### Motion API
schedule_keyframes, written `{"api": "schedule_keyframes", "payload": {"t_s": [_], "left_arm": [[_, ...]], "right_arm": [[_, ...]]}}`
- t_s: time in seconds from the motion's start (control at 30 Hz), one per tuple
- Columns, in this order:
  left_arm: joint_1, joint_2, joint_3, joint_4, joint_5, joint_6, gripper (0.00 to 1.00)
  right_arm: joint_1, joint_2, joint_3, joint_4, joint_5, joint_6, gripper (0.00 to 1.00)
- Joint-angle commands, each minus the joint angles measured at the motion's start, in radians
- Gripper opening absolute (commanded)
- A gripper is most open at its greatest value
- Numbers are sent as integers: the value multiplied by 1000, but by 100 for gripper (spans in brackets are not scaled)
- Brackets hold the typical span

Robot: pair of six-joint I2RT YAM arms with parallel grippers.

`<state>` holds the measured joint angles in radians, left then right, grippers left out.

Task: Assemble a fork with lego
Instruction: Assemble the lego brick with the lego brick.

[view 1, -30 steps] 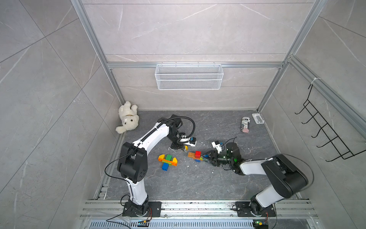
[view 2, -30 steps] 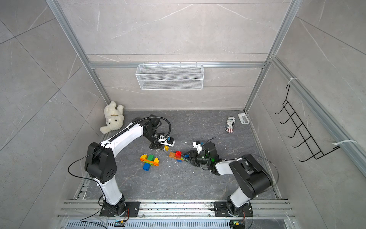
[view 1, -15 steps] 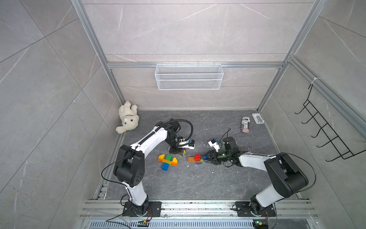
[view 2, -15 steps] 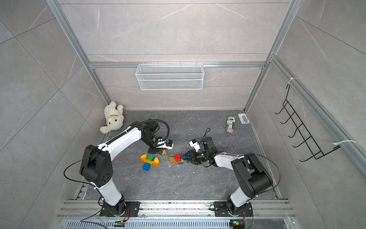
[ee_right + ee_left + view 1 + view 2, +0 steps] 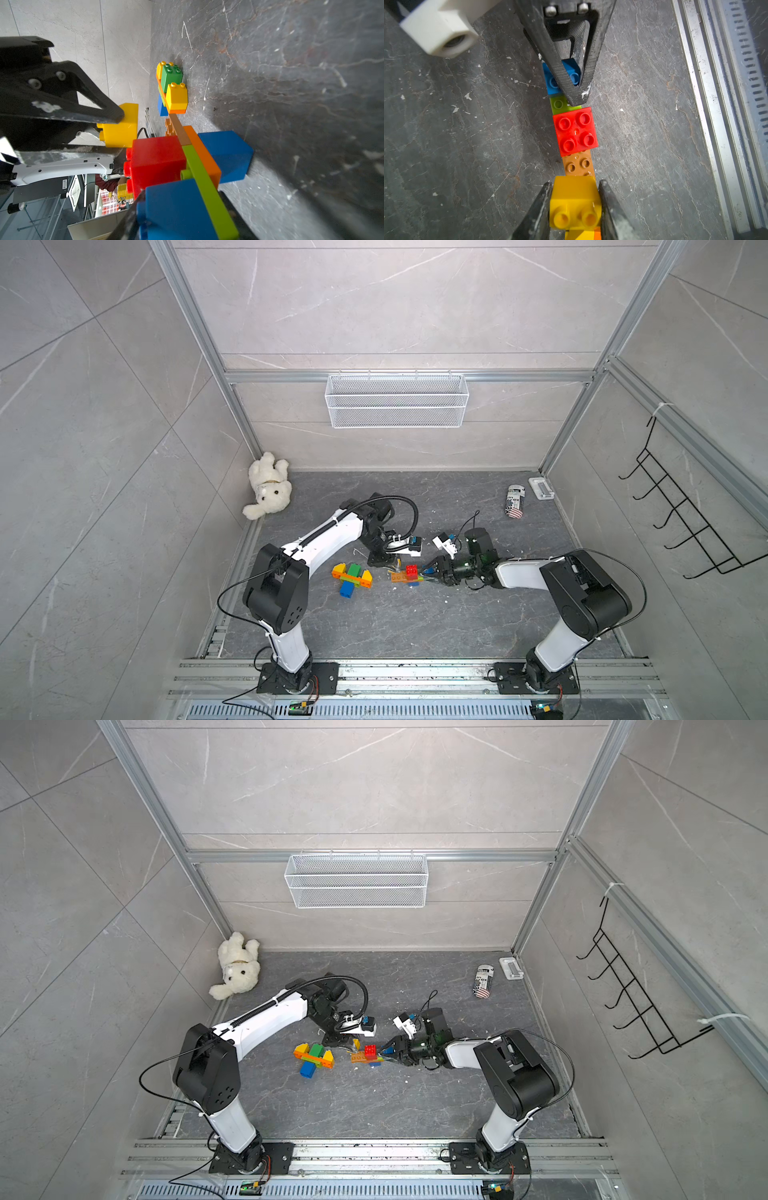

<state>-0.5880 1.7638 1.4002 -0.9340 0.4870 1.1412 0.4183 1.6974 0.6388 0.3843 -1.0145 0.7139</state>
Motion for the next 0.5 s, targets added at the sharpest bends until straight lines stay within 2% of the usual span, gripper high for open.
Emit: {"api": "schedule_keyframes", "payload": {"t_s": [0.0, 0.27, 0.47], "left_arm": [[-8, 3, -8, 6, -24, -67, 4], [-48, 19, -73, 137, -60, -193, 3], [-55, 26, -102, 178, -67, -234, 3]], "right_arm": [[-3, 23, 7, 11, -8, -8, 43], [-15, 49, -19, 64, -13, 13, 44], [-29, 71, -34, 100, -29, 24, 45]]}}
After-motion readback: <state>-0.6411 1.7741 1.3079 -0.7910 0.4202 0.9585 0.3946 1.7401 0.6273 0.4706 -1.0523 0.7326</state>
